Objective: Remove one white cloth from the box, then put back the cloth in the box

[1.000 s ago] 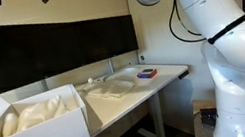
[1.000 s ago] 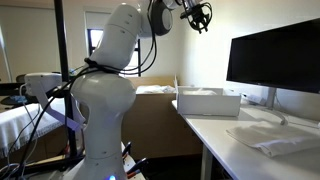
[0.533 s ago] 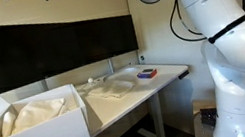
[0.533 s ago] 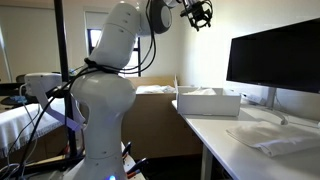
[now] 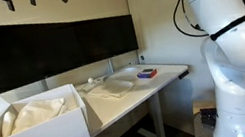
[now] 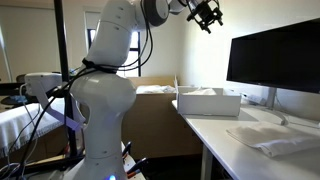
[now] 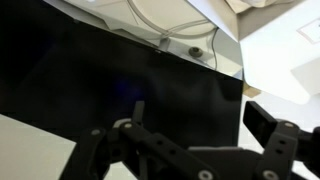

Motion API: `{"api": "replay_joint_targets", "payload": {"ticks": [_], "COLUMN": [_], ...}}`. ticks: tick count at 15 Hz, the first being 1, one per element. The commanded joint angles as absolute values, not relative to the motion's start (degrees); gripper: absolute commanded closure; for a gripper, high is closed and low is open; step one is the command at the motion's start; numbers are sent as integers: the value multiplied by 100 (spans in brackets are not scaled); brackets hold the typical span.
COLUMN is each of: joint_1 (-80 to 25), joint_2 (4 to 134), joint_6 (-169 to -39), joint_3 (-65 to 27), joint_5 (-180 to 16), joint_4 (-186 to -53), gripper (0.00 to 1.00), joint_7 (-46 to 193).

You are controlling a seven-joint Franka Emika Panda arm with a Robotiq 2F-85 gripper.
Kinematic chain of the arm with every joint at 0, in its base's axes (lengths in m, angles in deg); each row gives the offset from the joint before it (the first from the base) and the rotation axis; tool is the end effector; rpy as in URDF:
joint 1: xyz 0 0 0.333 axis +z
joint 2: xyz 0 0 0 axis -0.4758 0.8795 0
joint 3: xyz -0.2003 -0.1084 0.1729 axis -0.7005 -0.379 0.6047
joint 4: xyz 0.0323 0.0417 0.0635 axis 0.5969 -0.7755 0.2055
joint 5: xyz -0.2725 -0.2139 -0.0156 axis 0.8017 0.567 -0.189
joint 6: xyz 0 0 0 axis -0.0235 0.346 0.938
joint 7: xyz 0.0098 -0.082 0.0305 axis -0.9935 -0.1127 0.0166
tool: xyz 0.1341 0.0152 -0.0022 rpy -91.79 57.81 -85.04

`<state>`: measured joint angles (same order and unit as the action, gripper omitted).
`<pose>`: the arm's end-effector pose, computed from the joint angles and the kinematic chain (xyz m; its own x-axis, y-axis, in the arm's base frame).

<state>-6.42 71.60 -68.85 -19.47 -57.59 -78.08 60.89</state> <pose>0.5814 0.1384 0.7101 0.8087 0.0709 0.5839 -0.1285 -0.9475 0.2929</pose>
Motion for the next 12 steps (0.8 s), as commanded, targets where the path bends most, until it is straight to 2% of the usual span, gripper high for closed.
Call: {"api": "replay_joint_targets", "payload": {"ticks": [1, 12], "joint_1": [-608, -1010], "joint_2": [6244, 4290], "joint_6": [-6619, -6425], "joint_3": [-2181, -2954], "joint_5": [-5307, -5691], "joint_4": [-9177, -12180], "gripper": [0, 0], "joint_7": [5443, 5316]}}
